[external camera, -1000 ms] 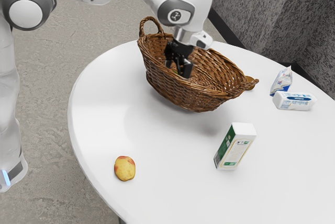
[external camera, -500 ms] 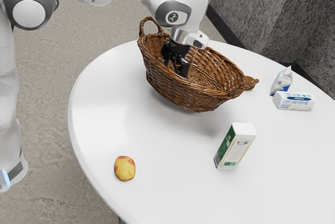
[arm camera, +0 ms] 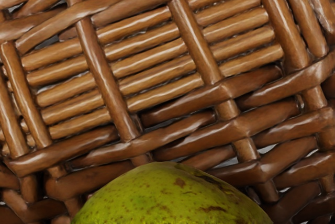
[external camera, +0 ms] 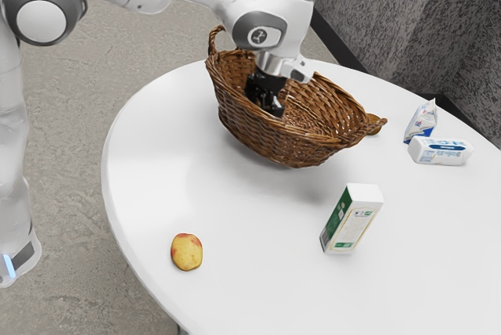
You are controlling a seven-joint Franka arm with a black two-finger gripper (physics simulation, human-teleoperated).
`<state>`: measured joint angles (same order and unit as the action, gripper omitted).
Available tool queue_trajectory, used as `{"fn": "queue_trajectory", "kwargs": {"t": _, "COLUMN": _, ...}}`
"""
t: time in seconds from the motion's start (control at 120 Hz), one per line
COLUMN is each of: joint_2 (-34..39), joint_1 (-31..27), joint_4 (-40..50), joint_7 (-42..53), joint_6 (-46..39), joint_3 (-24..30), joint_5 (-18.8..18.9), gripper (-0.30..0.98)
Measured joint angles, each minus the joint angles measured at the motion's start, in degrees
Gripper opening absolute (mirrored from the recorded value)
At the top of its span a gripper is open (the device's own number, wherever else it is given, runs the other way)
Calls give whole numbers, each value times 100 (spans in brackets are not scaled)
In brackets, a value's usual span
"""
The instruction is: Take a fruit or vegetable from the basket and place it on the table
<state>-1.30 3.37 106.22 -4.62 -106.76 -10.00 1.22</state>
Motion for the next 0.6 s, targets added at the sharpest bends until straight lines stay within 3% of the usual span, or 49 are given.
{"fn": "queue_trajectory", "kwargs": {"t": 0.383, "joint_2": 320, "joint_1": -32, "joint_4": -1151, "joint_7": 46, "joint_6": 772, "joint_3": -10, "joint_5": -53, "gripper": 30}}
{"fn": "queue_trajectory", "kwargs": {"t": 0.492, "joint_2": 726, "joint_1": -345, "joint_4": -834, "joint_7": 3, "joint_6": 1055, "joint_3": 410, "joint_5": -76, "gripper": 30}}
{"fn": "queue_trajectory", "kwargs": {"t": 0.6, "joint_2": 982, "joint_1": -171, "joint_4": -672, "joint_7": -70, "joint_6": 1260, "joint_3": 942, "joint_5": -153, "gripper": 31}}
